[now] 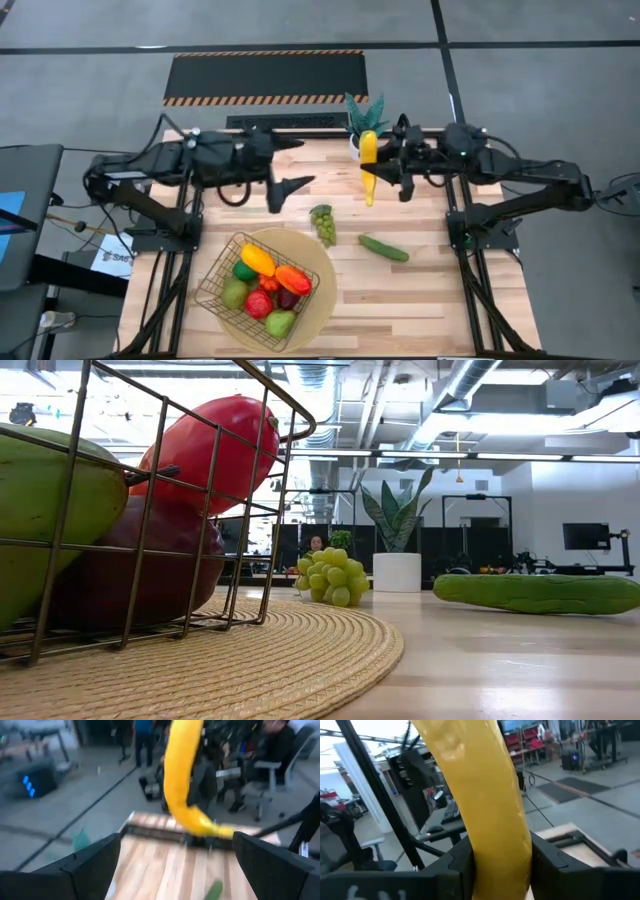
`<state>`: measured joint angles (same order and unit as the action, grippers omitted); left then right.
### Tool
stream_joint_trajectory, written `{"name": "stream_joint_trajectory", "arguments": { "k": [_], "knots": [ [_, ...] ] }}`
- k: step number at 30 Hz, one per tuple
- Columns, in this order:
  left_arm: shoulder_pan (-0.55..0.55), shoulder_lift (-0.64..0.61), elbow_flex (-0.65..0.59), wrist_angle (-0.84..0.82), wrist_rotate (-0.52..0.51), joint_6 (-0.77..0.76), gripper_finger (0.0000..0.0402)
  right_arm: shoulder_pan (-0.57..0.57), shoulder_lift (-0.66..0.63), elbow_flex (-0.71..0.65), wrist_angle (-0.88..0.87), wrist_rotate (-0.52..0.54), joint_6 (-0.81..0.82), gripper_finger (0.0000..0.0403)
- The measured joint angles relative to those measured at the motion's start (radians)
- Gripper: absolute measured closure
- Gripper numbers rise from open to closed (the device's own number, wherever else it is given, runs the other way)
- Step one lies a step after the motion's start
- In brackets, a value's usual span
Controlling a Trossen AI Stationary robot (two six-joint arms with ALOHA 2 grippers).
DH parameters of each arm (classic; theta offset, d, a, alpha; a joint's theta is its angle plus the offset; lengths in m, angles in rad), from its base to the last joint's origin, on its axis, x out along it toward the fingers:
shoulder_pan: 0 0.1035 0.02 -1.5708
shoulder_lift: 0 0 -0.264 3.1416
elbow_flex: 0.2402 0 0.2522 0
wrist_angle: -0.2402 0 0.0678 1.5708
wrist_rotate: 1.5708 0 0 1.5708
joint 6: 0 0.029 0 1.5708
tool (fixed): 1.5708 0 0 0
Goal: Build produce basket
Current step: Put the banana into the mesh basket
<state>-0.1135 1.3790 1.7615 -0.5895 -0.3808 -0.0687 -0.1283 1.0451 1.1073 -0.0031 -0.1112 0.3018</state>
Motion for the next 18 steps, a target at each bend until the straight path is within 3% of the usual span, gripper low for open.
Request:
{"name": "stream_joint_trajectory", "arguments": {
  "k": [9, 18],
  "knots": [
    [0.112, 0.117, 0.000, 0.327, 0.248, 0.070, 0.0030, 0.042, 0.075, 0.071, -0.003, 0.007, -0.019, 0.0246],
    [0.138, 0.210, 0.002, 0.438, 0.378, 0.031, 0.0031, 0.077, 0.133, 0.073, 0.016, 0.007, -0.022, 0.0242]
  ]
}}
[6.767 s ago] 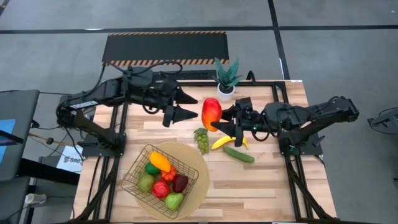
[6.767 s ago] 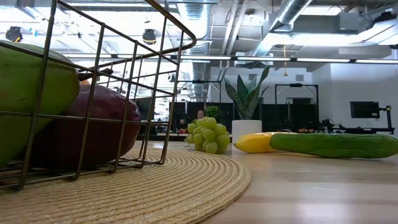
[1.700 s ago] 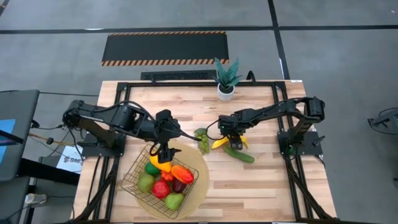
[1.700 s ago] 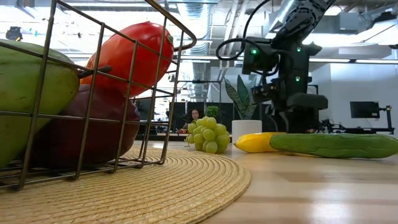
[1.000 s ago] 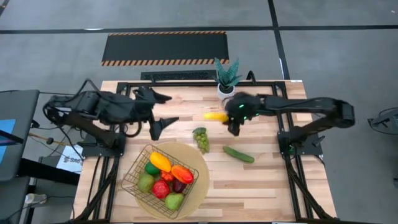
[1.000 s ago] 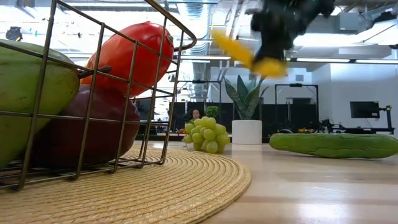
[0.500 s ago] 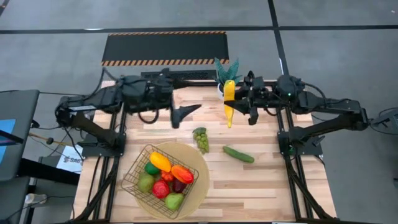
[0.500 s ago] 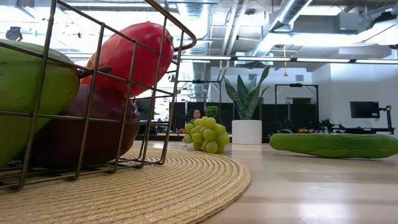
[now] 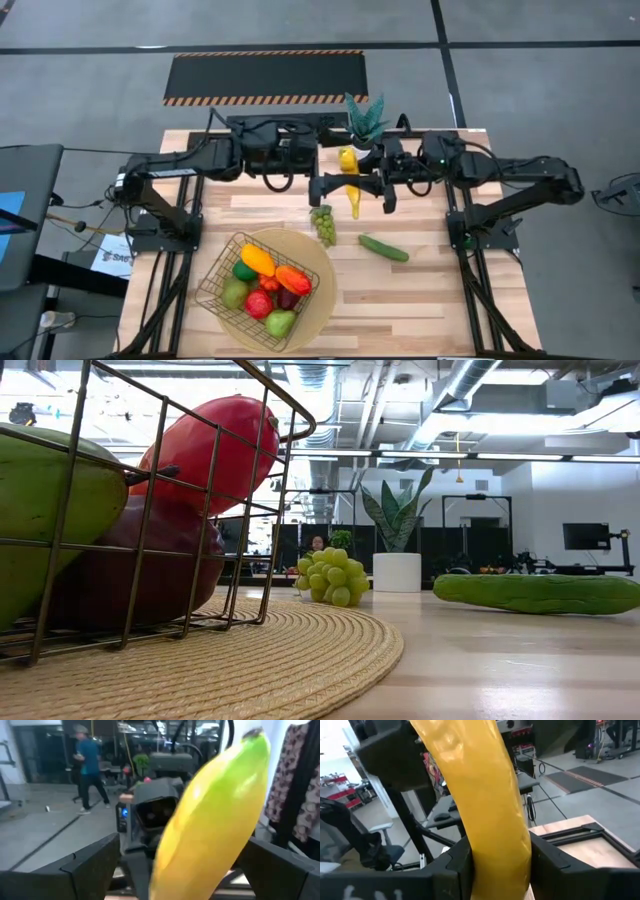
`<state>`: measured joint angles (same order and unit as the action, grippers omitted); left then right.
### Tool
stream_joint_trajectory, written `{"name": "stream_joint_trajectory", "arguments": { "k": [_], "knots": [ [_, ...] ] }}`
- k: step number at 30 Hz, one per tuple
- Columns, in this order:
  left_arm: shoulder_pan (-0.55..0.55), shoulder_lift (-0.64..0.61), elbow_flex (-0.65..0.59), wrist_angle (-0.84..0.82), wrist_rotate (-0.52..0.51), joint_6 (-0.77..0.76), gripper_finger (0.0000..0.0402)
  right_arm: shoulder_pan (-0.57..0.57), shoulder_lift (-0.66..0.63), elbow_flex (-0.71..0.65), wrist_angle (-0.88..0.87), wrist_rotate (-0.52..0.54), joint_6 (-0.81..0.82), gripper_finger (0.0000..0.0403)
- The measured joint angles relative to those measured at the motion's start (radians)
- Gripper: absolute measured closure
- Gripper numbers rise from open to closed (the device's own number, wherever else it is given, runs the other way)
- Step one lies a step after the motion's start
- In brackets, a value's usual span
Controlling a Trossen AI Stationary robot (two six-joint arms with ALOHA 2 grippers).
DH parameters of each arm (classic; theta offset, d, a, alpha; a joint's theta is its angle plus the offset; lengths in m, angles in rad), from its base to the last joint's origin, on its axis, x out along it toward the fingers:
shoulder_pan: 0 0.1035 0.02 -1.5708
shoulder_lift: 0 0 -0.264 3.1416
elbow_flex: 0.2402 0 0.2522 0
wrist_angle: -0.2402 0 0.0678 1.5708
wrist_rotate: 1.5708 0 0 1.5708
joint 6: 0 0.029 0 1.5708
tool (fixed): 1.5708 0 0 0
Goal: Build produce basket
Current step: Put the banana into the mesh basket
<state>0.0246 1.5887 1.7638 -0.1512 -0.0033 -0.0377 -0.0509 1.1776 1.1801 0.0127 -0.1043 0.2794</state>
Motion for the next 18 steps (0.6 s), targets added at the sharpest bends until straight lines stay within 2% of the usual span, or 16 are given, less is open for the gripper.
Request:
{"name": "stream_joint_trajectory", "arguments": {
  "k": [3, 6, 18],
  "knots": [
    [-0.001, 0.002, -0.002, -0.013, 0.004, 0.000, 0.0039, 0.005, 0.006, 0.000, 0.007, 0.000, 0.000, 0.0242],
    [0.000, 0.001, -0.002, -0.021, -0.009, 0.001, 0.0065, 0.011, 0.006, 0.000, 0.011, 0.000, 0.000, 0.0244],
    [-0.001, 0.003, -0.002, -0.033, -0.016, -0.001, 0.0226, 0.009, -0.005, 0.000, 0.032, 0.000, -0.014, 0.0228]
  ]
}}
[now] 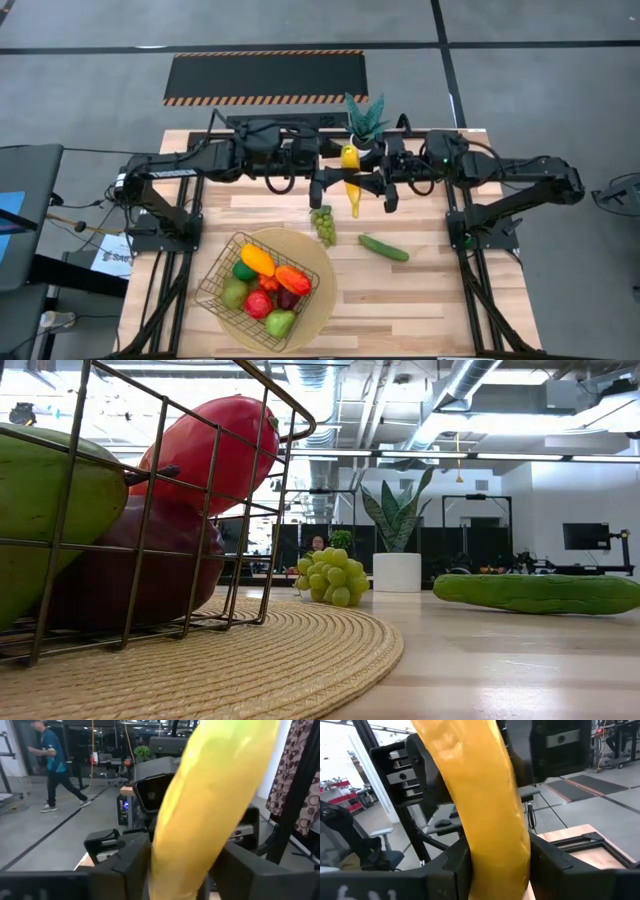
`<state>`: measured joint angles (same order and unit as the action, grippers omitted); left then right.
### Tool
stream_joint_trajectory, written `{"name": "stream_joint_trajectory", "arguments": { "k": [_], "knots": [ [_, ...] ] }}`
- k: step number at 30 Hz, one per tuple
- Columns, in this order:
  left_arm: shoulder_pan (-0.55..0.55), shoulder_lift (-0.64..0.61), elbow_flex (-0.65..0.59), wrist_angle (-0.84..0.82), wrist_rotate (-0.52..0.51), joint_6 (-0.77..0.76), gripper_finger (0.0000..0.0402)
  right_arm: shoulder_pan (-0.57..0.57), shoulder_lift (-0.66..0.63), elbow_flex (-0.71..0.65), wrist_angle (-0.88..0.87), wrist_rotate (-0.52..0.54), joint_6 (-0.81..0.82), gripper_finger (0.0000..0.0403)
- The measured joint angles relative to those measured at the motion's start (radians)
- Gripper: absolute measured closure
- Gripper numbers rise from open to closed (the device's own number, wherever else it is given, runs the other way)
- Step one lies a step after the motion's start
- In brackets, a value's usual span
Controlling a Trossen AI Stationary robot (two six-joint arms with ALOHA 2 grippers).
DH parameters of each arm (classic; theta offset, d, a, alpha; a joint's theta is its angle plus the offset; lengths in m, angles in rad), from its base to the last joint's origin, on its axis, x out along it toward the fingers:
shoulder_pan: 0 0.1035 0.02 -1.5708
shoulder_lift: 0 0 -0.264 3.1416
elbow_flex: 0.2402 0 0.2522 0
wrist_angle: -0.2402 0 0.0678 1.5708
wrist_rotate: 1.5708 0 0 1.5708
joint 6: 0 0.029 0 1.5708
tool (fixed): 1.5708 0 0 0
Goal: Build produce basket
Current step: Put the banana into the mesh basket
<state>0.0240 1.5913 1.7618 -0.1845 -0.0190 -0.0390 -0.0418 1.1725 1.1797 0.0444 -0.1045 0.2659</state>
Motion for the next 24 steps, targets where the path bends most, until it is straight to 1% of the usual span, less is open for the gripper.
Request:
{"name": "stream_joint_trajectory", "arguments": {
  "k": [3, 6, 10, 14, 18, 21, 24],
  "knots": [
    [-0.001, 0.000, 0.000, -0.008, -0.042, 0.001, 0.0258, 0.000, 0.000, 0.000, -0.001, 0.001, -0.001, 0.0228],
    [-0.001, 0.000, 0.000, -0.014, -0.055, 0.001, 0.0280, 0.000, 0.000, -0.001, -0.006, 0.001, -0.002, 0.0226],
    [-0.001, 0.000, 0.000, -0.021, -0.060, 0.002, 0.0289, 0.000, 0.000, -0.001, -0.021, 0.001, -0.008, 0.0210],
    [-0.001, -0.001, 0.000, -0.041, -0.076, 0.002, 0.0288, 0.000, -0.001, -0.001, -0.049, 0.000, -0.007, 0.0177],
    [-0.001, -0.043, 0.000, -0.141, -0.105, 0.013, 0.0287, 0.001, -0.021, -0.001, -0.113, -0.001, -0.005, 0.0150],
    [0.000, -0.093, 0.002, -0.276, -0.169, 0.018, 0.0287, 0.014, -0.056, -0.001, -0.172, -0.018, 0.003, 0.0143],
    [-0.004, -0.134, 0.001, -0.448, -0.202, -0.012, 0.0287, 0.041, -0.088, 0.000, -0.213, -0.033, 0.020, 0.0143]
  ]
}}
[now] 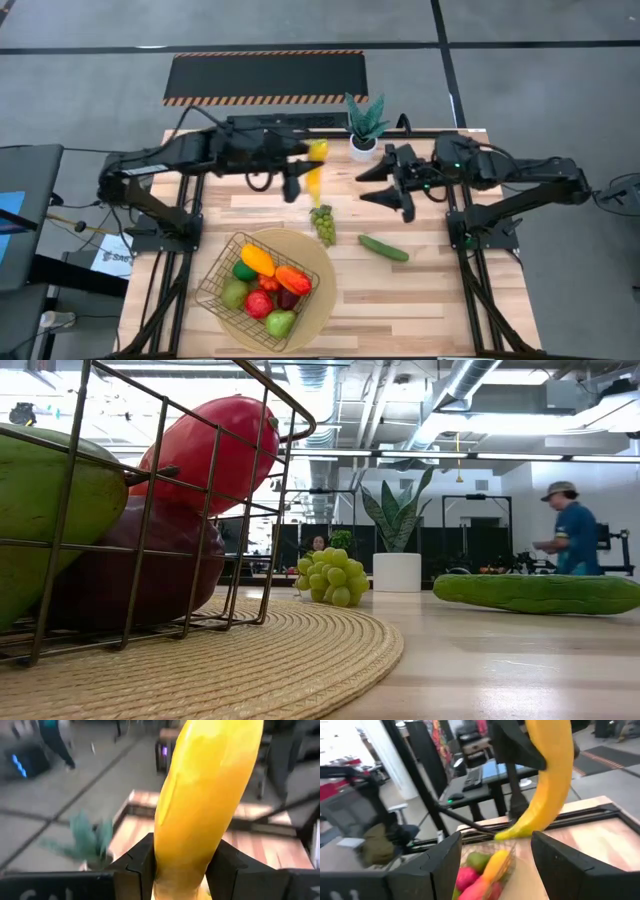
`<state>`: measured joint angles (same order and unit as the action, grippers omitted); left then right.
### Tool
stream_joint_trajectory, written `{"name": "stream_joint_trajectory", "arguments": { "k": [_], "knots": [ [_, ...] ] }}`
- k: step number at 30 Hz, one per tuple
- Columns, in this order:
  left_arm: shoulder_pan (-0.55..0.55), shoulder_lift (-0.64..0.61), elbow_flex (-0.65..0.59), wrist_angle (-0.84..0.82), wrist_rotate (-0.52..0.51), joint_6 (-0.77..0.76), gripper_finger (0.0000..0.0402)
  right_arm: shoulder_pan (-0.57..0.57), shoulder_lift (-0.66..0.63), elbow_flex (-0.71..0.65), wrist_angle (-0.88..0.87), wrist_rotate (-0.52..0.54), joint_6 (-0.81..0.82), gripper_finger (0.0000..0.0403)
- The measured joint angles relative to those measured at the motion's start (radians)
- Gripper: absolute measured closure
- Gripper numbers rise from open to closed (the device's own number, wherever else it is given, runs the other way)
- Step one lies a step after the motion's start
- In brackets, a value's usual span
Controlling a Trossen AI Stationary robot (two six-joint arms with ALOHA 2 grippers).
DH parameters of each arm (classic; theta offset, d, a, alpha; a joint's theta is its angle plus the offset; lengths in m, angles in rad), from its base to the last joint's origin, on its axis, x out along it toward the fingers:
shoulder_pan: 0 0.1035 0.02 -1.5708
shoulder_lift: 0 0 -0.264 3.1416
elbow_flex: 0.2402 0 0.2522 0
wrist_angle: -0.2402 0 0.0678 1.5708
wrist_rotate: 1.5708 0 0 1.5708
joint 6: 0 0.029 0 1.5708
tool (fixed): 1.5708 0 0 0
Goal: Build produce basket
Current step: Put the banana into the mesh basket
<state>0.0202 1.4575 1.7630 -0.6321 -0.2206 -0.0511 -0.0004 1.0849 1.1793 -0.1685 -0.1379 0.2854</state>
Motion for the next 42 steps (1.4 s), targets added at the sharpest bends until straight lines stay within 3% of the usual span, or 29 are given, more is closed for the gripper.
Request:
{"name": "stream_joint_trajectory", "arguments": {
  "k": [6, 10, 13, 18, 23, 32, 37, 42],
  "knots": [
    [-0.078, -0.071, 0.001, -0.428, 0.001, -0.126, 0.0287, 0.077, -0.074, 0.000, -0.110, 0.001, 0.014, 0.0143],
    [-0.216, -0.060, -0.001, -0.696, 0.060, -0.201, 0.0287, 0.102, -0.108, 0.000, -0.158, 0.004, 0.030, 0.0143],
    [-0.340, -0.024, 0.000, -0.789, 0.068, -0.223, 0.0283, 0.104, -0.118, 0.000, -0.172, 0.011, 0.031, 0.0143],
    [-0.484, 0.067, 0.000, -0.810, 0.081, -0.088, 0.0264, 0.085, -0.117, 0.000, -0.173, 0.030, 0.030, 0.0143],
    [-0.558, 0.198, -0.001, -0.821, 0.089, 0.082, 0.0251, 0.062, -0.115, 0.000, -0.174, 0.034, 0.024, 0.0143],
    [-0.571, 0.370, -0.001, -0.815, 0.197, 0.369, 0.0248, 0.044, -0.115, 0.000, -0.175, 0.033, 0.021, 0.0143],
    [-0.567, 0.377, -0.001, -0.819, 0.172, 0.449, 0.0250, 0.044, -0.115, 0.000, -0.175, 0.033, 0.021, 0.0143],
    [-0.567, 0.377, -0.001, -0.941, 0.198, 0.474, 0.0266, 0.044, -0.115, 0.000, -0.191, 0.033, 0.021, 0.0143]
  ]
}}
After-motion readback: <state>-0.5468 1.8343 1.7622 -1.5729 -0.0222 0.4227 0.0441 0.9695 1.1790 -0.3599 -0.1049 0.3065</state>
